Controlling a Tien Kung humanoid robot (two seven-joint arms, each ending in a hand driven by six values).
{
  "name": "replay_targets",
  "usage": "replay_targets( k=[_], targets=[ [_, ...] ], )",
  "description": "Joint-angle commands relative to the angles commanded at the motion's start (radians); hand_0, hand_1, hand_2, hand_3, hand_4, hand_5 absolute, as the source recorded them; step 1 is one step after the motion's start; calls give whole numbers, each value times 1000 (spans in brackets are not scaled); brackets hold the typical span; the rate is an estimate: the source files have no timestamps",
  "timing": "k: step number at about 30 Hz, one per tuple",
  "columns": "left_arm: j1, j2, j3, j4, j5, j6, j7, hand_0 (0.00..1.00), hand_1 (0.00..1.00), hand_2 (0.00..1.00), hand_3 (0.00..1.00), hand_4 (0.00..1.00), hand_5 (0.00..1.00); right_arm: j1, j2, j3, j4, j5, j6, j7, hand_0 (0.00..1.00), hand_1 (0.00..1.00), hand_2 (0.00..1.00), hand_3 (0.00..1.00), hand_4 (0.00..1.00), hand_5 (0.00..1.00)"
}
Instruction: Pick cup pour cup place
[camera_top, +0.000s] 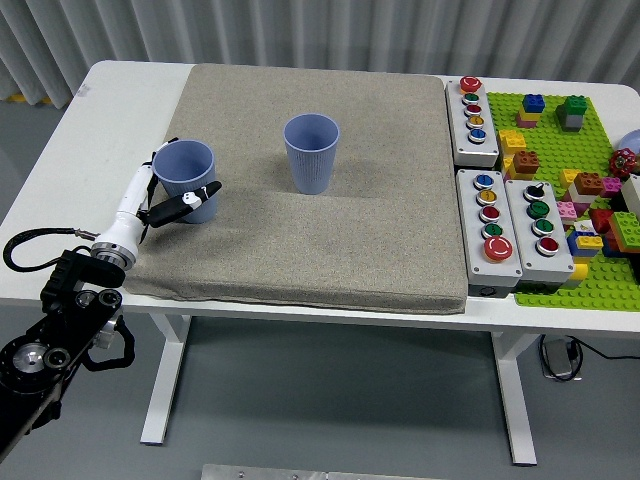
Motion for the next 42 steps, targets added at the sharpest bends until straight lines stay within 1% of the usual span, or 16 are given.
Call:
replay_targets(
  k=[1, 6, 7, 12, 13, 18, 19, 24, 25, 30, 31, 36, 37, 42],
  targets=[
    [-1, -1, 0, 1, 0, 0, 0, 865, 874, 998, 998, 998, 451, 0, 0, 0, 0, -1, 0, 0, 693, 662, 611, 611, 2, 342],
    [-3, -4, 4, 9, -7, 2, -3, 865, 874, 998, 998, 998, 451, -1, 0, 2, 0, -5, 2, -1, 693, 662, 611, 611, 2, 342],
    [-3, -5, 4, 10, -9, 3, -3, 802, 834, 998, 998, 996, 443, -1, 0, 3, 0, -6, 3, -1, 693, 662, 611, 611, 2, 343],
    [-1, -7, 8, 16, -19, 8, -7, 802, 834, 998, 998, 996, 443, -3, 0, 5, 0, -10, 4, -2, 693, 662, 611, 611, 2, 343],
    [-1, -8, 10, 16, -23, 19, -12, 721, 767, 989, 965, 973, 412, -3, 0, 5, 0, -11, 4, -2, 693, 662, 611, 612, 2, 341],
    [1, -14, 17, 20, -37, 51, -22, 721, 767, 989, 965, 973, 412, -3, 0, 7, 1, -15, 5, -4, 693, 662, 611, 612, 2, 341],
    [3, -16, 19, 21, -39, 57, -24, 651, 694, 902, 898, 937, 368, -4, 0, 7, 0, -16, 6, -4, 694, 662, 611, 612, 2, 341],
    [5, -21, 23, 24, -44, 70, -29, 651, 694, 902, 898, 937, 368, -5, 0, 9, 1, -19, 7, -5, 694, 662, 611, 612, 2, 341],
    [5, -23, 23, 24, -45, 70, -30, 617, 666, 843, 804, 928, 359, -5, 0, 9, 1, -21, 7, -5, 693, 662, 611, 612, 2, 341],
    [5, -24, 14, 23, -40, 47, -32, 617, 666, 843, 804, 928, 359, -5, 0, 10, 0, -20, 7, -4, 693, 662, 611, 612, 2, 341],
    [5, -24, 14, 22, -39, 44, -32, 606, 640, 808, 767, 925, 353, -5, 0, 10, 0, -20, 7, -4, 694, 662, 611, 612, 2, 342],
    [2, -25, 15, 21, -38, 45, -33, 606, 640, 808, 767, 925, 353, -3, 0, 9, 0, -19, 7, -4, 694, 662, 611, 612, 2, 342],
    [0, -25, 17, 22, -37, 47, -33, 587, 607, 769, 756, 912, 332, -2, 0, 9, 0, -17, 6, -3, 693, 662, 611, 612, 2, 341],
    [-2, -26, 21, 26, -42, 54, -36, 587, 607, 769, 756, 912, 332, 1, -1, 7, 0, -14, 6, -3, 693, 662, 611, 612, 2, 341]
  ],
)
